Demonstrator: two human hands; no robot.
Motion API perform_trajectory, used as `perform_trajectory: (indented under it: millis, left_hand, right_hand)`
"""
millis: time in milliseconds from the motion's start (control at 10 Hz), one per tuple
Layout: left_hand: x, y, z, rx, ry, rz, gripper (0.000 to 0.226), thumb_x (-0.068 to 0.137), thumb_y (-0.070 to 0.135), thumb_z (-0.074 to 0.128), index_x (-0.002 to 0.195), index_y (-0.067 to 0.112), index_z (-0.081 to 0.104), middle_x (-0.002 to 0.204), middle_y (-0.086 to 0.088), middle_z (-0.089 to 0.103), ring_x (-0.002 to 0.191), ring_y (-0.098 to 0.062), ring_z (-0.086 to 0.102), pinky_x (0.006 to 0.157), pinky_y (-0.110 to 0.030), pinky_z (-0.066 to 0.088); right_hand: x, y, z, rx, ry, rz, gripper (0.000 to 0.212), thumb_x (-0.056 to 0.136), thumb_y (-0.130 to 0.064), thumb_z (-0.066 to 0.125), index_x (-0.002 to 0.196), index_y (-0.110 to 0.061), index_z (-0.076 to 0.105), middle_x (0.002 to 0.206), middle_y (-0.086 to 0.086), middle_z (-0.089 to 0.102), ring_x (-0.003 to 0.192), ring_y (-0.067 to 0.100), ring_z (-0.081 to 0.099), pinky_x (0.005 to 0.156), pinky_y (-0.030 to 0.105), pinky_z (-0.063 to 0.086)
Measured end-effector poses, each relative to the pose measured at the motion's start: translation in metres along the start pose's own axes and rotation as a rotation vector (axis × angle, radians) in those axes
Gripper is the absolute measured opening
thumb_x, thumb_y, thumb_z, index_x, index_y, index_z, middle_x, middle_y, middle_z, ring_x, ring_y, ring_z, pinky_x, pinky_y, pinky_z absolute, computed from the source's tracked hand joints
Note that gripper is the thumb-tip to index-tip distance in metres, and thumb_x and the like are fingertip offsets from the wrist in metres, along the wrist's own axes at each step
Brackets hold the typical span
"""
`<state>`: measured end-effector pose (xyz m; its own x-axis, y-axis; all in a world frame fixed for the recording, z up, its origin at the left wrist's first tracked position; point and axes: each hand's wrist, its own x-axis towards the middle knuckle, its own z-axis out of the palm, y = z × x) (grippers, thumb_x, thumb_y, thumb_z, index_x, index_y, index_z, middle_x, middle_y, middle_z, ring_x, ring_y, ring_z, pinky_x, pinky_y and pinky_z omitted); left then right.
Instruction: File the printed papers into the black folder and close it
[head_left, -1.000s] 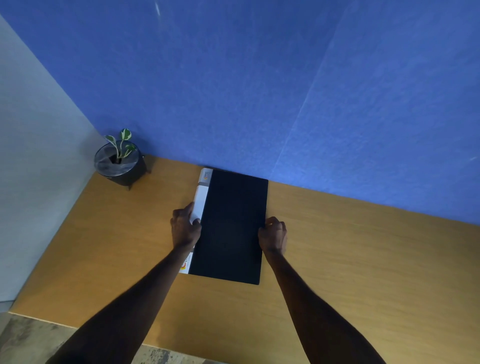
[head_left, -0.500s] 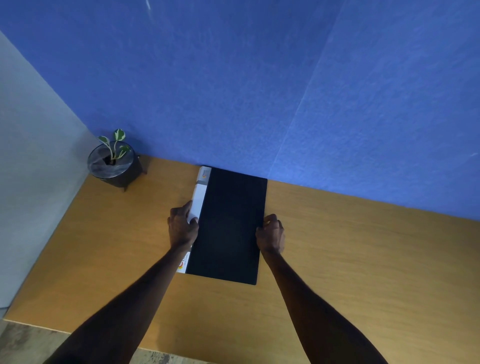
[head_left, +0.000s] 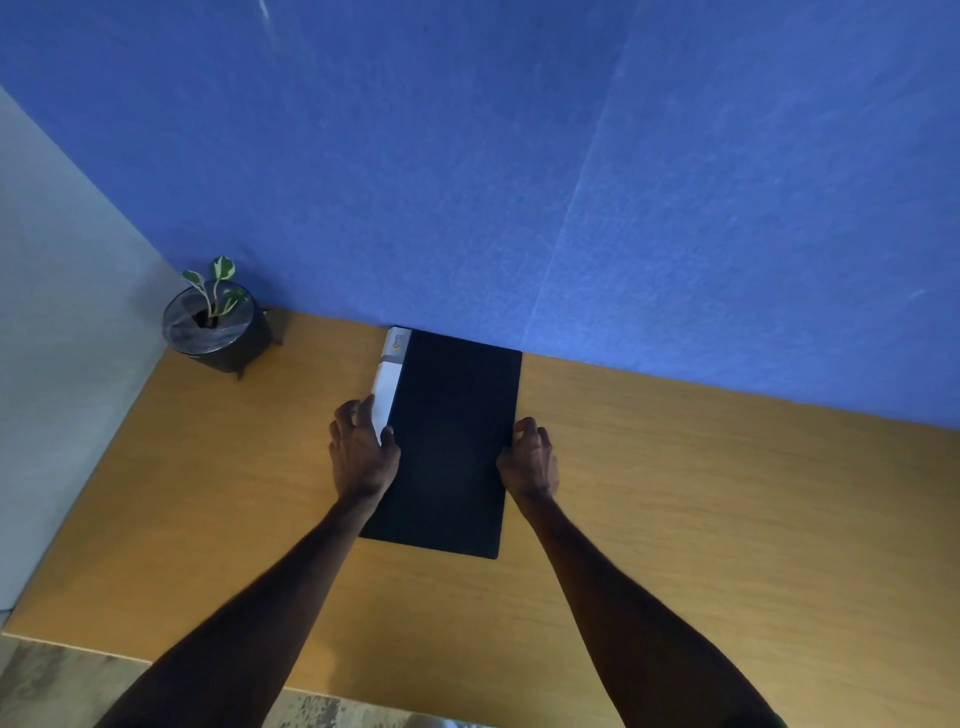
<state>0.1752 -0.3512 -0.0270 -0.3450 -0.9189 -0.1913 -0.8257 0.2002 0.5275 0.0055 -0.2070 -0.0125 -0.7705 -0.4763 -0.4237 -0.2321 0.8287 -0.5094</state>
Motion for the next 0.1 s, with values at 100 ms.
perform_trajectory:
  millis: [100]
  left_hand:
    - [-0.0103, 0.01, 0.0053, 0.082, 0.016, 0.082, 0.062, 0.106, 0.019, 0.063, 0.164, 0.012, 0.044, 0.17, -0.016, 0.035, 0.158, -0.039, 0.039, 0.125, -0.056, 0.044]
  right_hand:
    - [-0.0026, 0.0074, -0.0068, -0.045, 0.016, -0.041, 0.04, 0.109, -0.014, 0.057, 0.148, -0.013, 0.05, 0.147, 0.012, 0.059, 0.122, 0.038, 0.07, 0.09, 0.052, 0.067]
